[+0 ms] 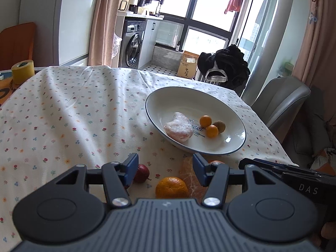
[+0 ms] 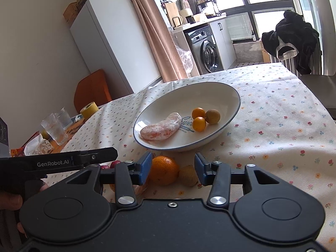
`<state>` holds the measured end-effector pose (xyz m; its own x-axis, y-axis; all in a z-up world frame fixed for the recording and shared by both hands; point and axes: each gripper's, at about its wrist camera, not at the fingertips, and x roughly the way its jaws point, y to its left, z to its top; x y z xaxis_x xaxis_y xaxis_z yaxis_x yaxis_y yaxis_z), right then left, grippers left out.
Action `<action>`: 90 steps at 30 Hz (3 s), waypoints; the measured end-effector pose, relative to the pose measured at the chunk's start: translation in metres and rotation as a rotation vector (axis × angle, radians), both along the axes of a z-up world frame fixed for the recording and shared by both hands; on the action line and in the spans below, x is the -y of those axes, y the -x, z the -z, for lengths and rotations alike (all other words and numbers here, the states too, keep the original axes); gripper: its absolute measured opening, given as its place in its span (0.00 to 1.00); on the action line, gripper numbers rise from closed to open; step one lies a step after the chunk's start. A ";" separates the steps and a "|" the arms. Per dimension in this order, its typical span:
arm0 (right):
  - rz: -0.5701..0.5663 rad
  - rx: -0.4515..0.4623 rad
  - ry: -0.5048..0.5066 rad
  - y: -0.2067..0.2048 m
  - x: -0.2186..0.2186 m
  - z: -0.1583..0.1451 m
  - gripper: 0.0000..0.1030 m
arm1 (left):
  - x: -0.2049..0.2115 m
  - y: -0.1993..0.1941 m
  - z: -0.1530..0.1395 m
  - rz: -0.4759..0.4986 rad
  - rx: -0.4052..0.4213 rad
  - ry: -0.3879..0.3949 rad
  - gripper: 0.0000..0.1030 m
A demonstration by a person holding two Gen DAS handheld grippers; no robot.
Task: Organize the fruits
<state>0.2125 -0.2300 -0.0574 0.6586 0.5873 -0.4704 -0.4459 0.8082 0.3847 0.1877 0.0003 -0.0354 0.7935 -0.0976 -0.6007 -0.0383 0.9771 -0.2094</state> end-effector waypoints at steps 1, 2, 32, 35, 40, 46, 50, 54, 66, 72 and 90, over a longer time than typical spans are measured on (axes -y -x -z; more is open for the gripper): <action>-0.001 -0.001 0.001 0.001 -0.001 0.000 0.44 | 0.000 0.001 0.002 0.002 -0.003 0.004 0.53; -0.003 -0.003 0.001 0.002 -0.002 0.001 0.44 | 0.000 0.002 0.003 0.004 -0.008 0.006 0.53; -0.103 -0.085 0.000 0.013 -0.034 0.012 0.35 | 0.003 0.010 0.031 0.088 -0.070 0.055 0.34; -0.095 -0.095 -0.006 0.011 -0.035 0.014 0.31 | 0.004 0.012 0.031 0.096 -0.069 0.051 0.34; -0.095 -0.119 -0.015 0.006 -0.038 0.018 0.30 | 0.001 0.014 0.031 0.096 -0.069 0.054 0.34; -0.107 -0.133 -0.021 0.002 -0.045 0.020 0.30 | -0.006 0.019 0.029 0.076 -0.068 0.045 0.34; -0.109 -0.141 -0.011 0.000 -0.053 0.022 0.30 | -0.014 0.024 0.025 0.058 -0.059 0.036 0.34; -0.103 -0.150 -0.002 -0.004 -0.059 0.025 0.31 | -0.022 0.029 0.022 0.027 -0.052 0.029 0.34; -0.124 -0.122 0.022 -0.001 -0.064 0.023 0.20 | -0.039 0.043 0.019 -0.043 -0.039 0.041 0.34; -0.146 -0.089 0.008 0.006 -0.066 0.012 0.19 | -0.039 0.045 0.015 -0.042 -0.026 0.045 0.34; -0.121 -0.028 -0.015 0.006 -0.055 -0.008 0.18 | -0.033 0.037 0.001 -0.027 0.015 0.049 0.34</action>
<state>0.2069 -0.1755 -0.0498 0.5693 0.6686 -0.4783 -0.5283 0.7433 0.4103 0.1508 0.0336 -0.0359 0.8049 -0.1052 -0.5839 -0.0612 0.9642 -0.2581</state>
